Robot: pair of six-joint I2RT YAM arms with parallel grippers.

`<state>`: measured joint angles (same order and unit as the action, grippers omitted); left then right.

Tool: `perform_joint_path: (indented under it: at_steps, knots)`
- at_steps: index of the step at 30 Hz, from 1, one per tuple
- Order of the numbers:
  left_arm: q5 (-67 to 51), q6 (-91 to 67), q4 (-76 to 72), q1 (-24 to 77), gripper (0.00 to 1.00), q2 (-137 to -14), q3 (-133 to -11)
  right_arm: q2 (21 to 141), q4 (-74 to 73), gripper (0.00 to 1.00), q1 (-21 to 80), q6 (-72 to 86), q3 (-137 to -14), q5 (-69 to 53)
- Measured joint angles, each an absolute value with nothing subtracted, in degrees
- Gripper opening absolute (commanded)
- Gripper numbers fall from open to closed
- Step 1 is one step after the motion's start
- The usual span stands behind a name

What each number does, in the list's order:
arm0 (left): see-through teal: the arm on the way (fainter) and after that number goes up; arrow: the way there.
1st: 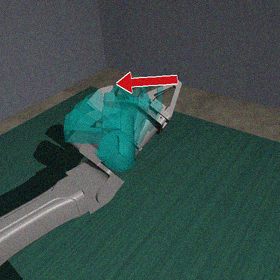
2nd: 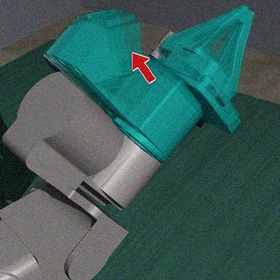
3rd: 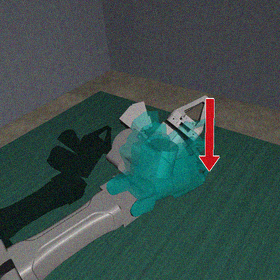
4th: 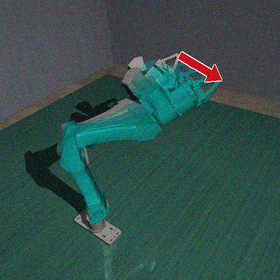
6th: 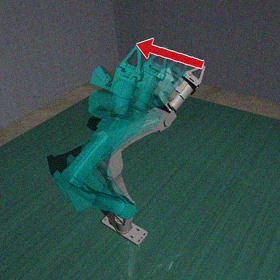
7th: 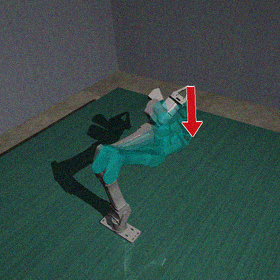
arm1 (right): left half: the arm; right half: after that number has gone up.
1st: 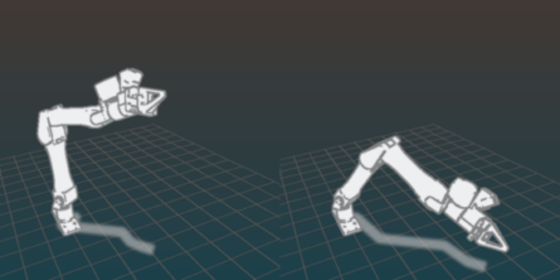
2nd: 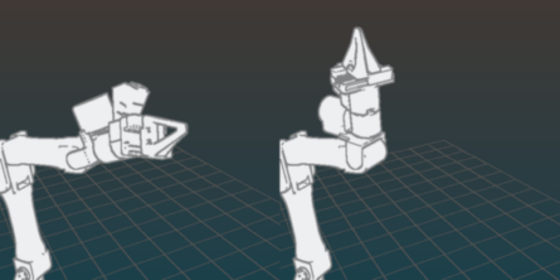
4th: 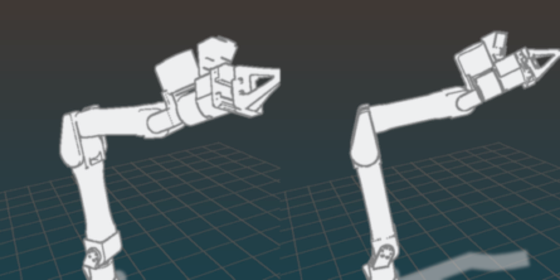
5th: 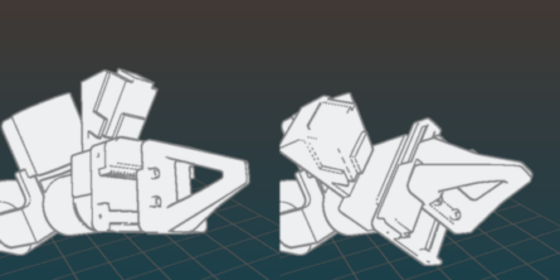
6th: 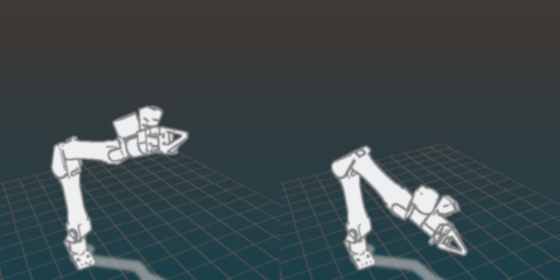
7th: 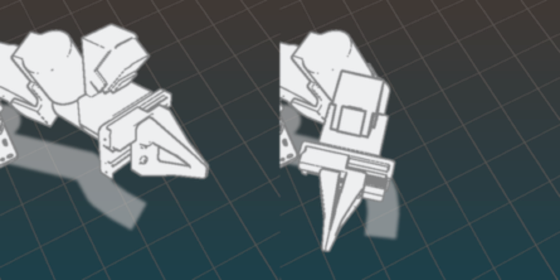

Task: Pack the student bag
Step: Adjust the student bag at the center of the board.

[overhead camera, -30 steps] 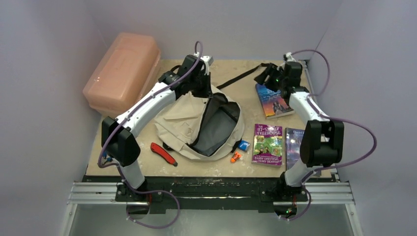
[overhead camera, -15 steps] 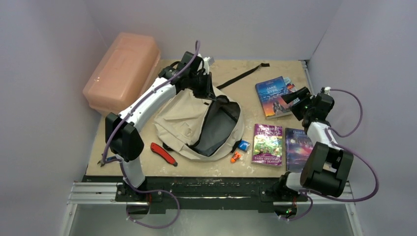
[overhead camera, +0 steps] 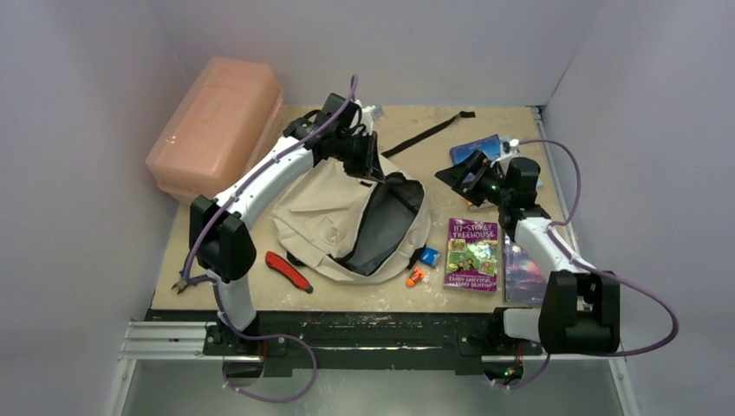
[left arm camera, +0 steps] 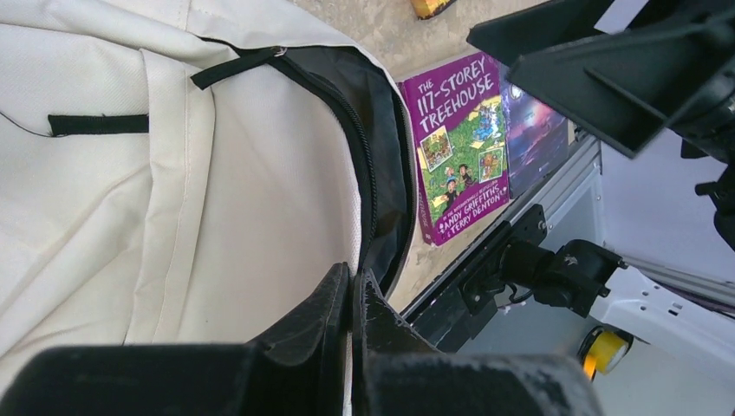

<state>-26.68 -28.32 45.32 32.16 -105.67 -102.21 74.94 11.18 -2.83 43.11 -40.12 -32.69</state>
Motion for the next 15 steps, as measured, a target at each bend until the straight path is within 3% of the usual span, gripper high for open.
perform_joint_path:
  at_steps: [5,11,15]
  knots:
    - [-27.05,-28.03,44.62,32.27,0.0,-105.75,-101.03,72.77,9.17,0.91,5.65,49.04,-42.28,-29.56]
    - [-26.81,-27.86,43.77,32.67,0.0,-105.75,-99.68,79.53,7.55,0.92,13.63,58.98,-47.88,-27.22]
    - [-26.15,-27.24,43.75,33.65,0.0,-105.73,-99.48,84.23,6.39,0.84,17.32,63.81,-51.86,-25.19]
